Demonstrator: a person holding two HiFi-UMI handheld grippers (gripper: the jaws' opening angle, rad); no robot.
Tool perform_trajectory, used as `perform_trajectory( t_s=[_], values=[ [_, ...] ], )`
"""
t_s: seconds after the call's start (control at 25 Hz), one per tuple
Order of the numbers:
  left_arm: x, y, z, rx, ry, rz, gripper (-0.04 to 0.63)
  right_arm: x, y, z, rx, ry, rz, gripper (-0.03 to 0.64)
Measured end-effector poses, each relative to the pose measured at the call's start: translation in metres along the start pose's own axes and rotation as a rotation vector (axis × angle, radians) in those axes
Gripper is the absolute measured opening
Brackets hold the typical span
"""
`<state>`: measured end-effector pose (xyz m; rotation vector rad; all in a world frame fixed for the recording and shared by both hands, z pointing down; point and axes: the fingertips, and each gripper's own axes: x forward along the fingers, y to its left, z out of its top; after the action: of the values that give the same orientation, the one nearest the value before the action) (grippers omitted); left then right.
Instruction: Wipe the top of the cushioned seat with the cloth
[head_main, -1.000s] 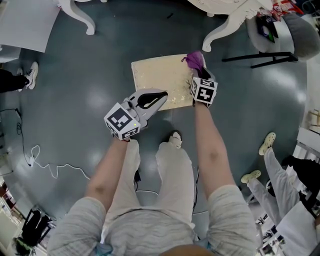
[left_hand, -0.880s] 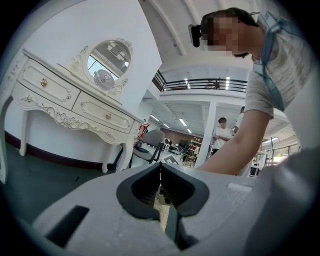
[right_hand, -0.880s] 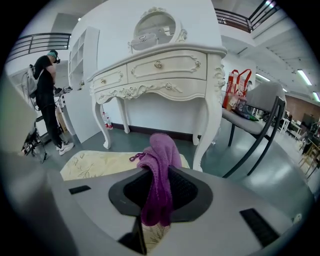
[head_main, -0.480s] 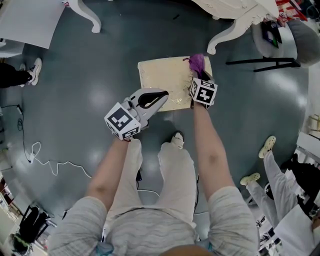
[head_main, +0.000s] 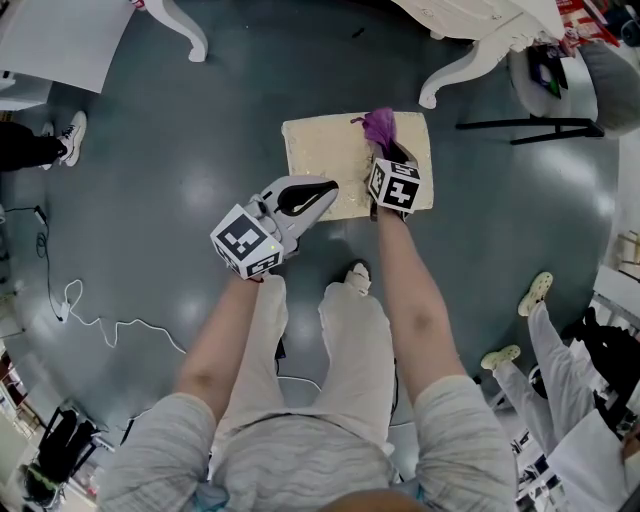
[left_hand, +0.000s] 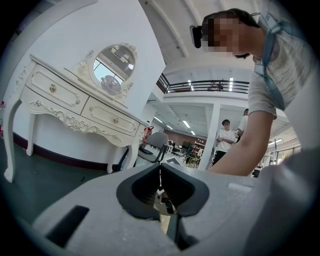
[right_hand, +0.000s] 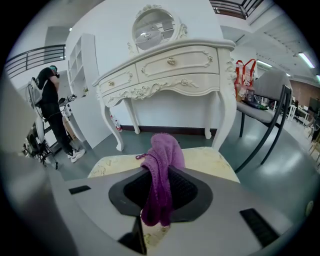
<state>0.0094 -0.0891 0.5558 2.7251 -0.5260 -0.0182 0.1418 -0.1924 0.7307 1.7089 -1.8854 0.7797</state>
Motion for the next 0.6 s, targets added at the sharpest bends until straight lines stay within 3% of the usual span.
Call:
perform_trajectory(
  t_s=[0.6],
  values=[
    [-0.014, -0.002, 0.002, 0.002, 0.002, 0.012, 0.014, 0.003, 0.079, -0.009, 0.006, 0.013, 0.106, 0.078]
  ],
)
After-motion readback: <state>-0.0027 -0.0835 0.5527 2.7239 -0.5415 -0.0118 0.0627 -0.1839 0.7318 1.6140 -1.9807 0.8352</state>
